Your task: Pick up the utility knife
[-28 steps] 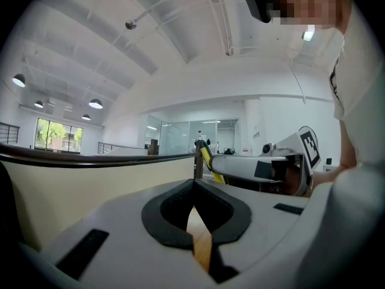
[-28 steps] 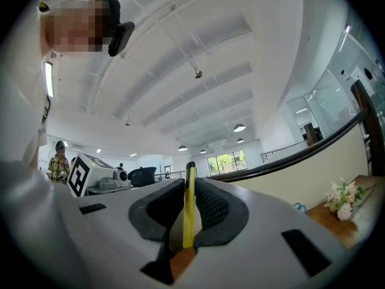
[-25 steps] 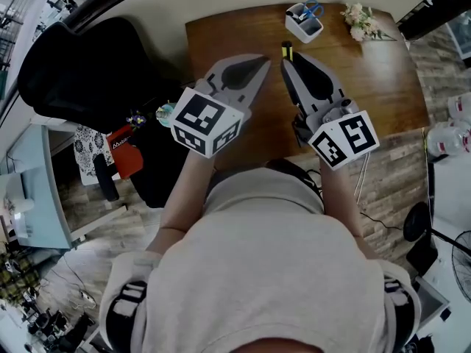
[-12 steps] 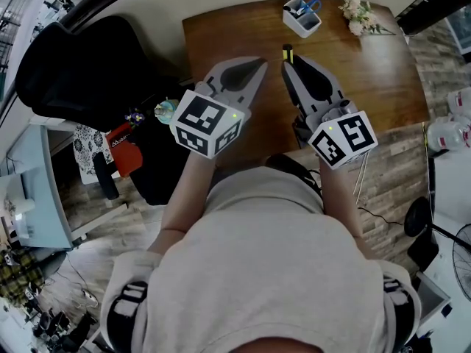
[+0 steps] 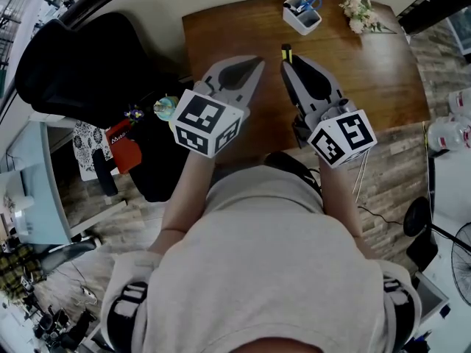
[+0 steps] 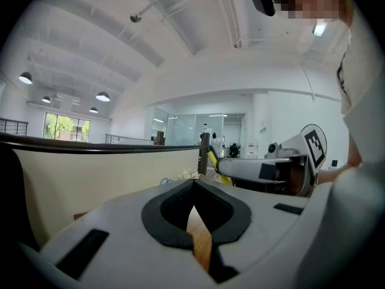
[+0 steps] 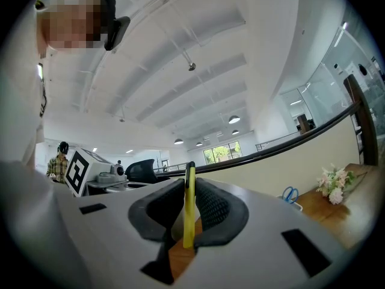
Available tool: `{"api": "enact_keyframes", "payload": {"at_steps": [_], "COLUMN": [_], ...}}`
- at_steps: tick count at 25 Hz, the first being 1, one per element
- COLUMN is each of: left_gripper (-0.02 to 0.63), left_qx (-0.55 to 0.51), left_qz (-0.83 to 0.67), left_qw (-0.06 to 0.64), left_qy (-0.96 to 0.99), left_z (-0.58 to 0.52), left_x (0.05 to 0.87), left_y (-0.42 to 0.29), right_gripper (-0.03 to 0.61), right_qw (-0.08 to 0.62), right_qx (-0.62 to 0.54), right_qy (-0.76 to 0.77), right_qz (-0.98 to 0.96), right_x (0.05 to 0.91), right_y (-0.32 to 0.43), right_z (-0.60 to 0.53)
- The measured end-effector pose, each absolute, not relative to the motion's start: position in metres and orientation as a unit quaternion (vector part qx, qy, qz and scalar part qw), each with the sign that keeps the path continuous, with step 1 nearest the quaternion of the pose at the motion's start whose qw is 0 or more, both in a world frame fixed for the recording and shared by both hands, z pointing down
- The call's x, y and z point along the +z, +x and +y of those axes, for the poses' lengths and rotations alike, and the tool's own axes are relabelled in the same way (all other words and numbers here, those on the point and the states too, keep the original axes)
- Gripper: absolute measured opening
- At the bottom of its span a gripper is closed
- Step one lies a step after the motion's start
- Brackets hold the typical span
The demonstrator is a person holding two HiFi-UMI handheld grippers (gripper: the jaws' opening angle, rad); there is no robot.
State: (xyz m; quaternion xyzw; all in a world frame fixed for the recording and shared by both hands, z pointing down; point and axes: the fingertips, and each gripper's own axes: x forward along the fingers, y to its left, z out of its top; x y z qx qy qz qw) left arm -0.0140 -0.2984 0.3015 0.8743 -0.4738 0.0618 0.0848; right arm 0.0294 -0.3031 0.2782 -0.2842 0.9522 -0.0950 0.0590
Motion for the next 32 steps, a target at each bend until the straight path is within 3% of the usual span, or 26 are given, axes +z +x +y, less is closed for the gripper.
{"api": "enact_keyframes", "payload": {"at_steps": [32], "left_gripper": [0.015], "left_qx": [0.057], "left_qz": [-0.468], "left_qw": [0.105], "left_qy": [0.876], "left_z": [-0.305], "left_x": [0.313], "left_y": [-0.007], "right_gripper": [0.071], "right_qw": [0.014], "right_qx": [-0.086], "right_qy": [-0.290], "right_qz": [0.953], "right_x": [0.291], "right_y": [0.033], "right_z": [-0.310]}}
